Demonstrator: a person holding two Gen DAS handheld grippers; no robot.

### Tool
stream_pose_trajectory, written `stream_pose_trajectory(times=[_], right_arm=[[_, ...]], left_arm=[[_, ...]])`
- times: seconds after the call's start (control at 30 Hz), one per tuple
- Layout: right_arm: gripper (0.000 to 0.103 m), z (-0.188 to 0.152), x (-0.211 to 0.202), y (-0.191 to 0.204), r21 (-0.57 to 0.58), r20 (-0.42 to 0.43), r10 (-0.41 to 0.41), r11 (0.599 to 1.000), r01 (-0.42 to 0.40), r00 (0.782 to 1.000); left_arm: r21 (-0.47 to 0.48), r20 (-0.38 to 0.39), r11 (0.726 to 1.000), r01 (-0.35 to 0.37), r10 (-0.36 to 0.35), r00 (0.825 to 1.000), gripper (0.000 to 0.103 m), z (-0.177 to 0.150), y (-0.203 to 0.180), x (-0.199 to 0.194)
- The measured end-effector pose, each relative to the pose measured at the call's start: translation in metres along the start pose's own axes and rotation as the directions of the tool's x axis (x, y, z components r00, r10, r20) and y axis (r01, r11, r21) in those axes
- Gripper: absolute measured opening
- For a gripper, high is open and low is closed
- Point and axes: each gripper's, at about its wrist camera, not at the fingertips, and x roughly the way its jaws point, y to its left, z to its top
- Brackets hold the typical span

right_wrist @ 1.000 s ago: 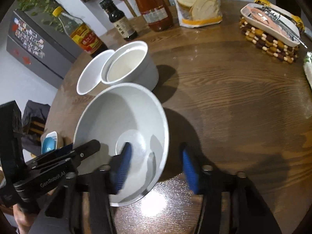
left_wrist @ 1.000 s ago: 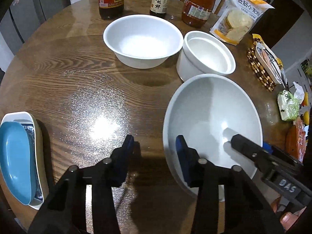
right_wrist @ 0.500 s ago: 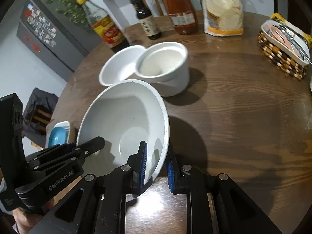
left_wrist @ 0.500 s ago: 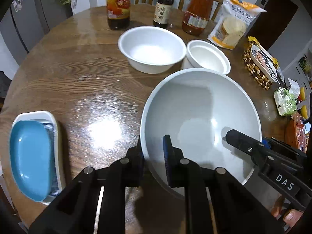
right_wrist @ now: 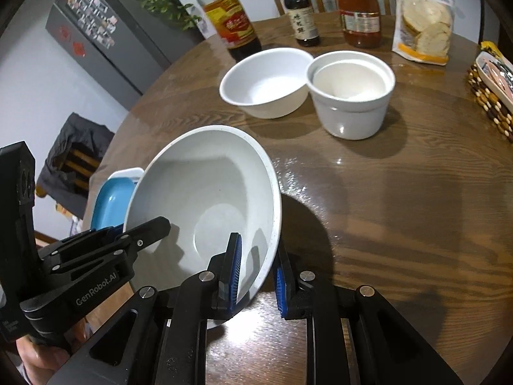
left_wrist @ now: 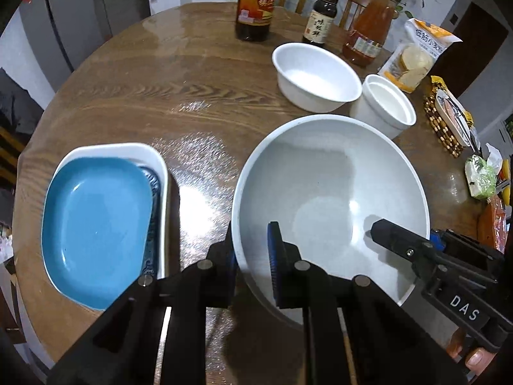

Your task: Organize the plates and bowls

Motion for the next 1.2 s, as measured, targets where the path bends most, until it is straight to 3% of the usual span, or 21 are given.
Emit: stream_pose_trajectory(times=[1.2], right_arm=[[0.021, -0.002, 0.016, 0.003, 0.003, -0.044, -0.018, 1.000, 0.018, 0.999]], left_arm=[[0.016, -0.039, 0.999, -0.032, 0.032, 0.999, 0.019, -0.004, 0.006, 0.017]])
